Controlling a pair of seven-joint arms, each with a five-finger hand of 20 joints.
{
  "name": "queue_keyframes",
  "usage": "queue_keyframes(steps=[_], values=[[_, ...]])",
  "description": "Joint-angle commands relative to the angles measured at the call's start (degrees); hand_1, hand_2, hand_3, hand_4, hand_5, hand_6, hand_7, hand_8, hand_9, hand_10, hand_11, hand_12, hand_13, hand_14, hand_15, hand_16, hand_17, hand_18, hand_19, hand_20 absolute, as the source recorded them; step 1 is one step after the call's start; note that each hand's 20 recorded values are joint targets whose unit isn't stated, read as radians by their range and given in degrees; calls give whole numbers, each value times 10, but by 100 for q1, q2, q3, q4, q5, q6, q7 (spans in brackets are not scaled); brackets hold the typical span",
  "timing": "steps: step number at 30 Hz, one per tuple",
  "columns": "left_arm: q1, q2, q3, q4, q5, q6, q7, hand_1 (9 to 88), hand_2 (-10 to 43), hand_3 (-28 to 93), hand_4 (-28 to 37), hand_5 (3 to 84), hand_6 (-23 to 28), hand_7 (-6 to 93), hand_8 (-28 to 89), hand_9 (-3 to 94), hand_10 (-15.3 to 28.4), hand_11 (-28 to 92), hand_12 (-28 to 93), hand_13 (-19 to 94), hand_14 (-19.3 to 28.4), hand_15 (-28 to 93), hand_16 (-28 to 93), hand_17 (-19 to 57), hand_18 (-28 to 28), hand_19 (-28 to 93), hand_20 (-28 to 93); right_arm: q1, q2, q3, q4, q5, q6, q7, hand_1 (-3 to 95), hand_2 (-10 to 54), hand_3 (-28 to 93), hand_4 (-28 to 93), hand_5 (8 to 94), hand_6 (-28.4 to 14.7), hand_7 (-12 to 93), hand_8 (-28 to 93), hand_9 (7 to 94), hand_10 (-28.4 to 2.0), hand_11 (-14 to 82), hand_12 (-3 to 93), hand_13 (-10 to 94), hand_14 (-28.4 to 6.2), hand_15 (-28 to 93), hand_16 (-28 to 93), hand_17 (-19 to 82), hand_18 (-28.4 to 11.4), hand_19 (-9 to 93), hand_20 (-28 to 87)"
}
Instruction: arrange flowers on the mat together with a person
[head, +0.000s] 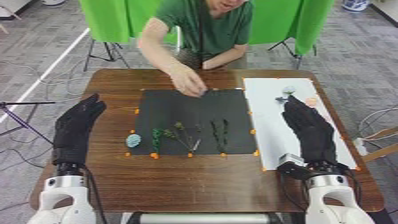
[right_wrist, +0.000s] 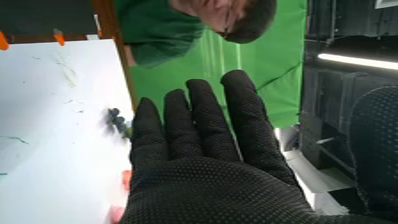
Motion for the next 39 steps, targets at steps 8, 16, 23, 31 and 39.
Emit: queue_keyframes(steps=[8,16,23,31,39], values=[[112,-37,-42,46,-68,53,-64,369,62,605,-202,488,40,126,-58,459,132,184,135,375,140,109,-14,132,82,41,194,-34,-57,35,-5,-115,-59,-46,80,56,766,-190,422,-51,75,-87,376,-158,33,86,251,-95,73,58,149,-78,1,216],[160,-23,-93,77,-69,107,-103,369,60,606,-199,488,41,125,-58,459,134,184,135,374,141,109,-13,131,83,42,194,-68,-56,56,-23,-181,-91,-48,90,47,765,-190,424,-50,79,-88,380,-158,35,89,255,-98,79,59,153,-84,4,221],[221,-43,-129,79,-68,145,-136,368,58,607,-197,488,40,125,-58,459,132,185,136,374,141,109,-13,130,82,41,194,342,416,136,74,-1049,-127,-61,144,-22,766,-185,425,-46,88,-88,386,-160,38,104,289,-128,100,108,185,-105,51,273],[207,-35,-114,116,-51,172,-131,367,56,606,-196,487,40,125,-58,460,132,184,136,374,141,108,-13,129,82,41,194,1431,1250,104,353,-2127,701,-98,230,-94,766,-200,460,-36,138,-105,444,-153,60,139,378,-121,118,164,229,-115,189,327],[290,-50,-150,100,-72,236,-129,366,54,607,-196,487,41,123,-58,460,132,185,136,374,142,108,-12,128,82,41,194,2258,1951,186,827,-4700,1315,680,262,-95,761,-202,488,-26,157,-112,472,-149,76,142,421,-117,136,174,240,-117,215,331]])
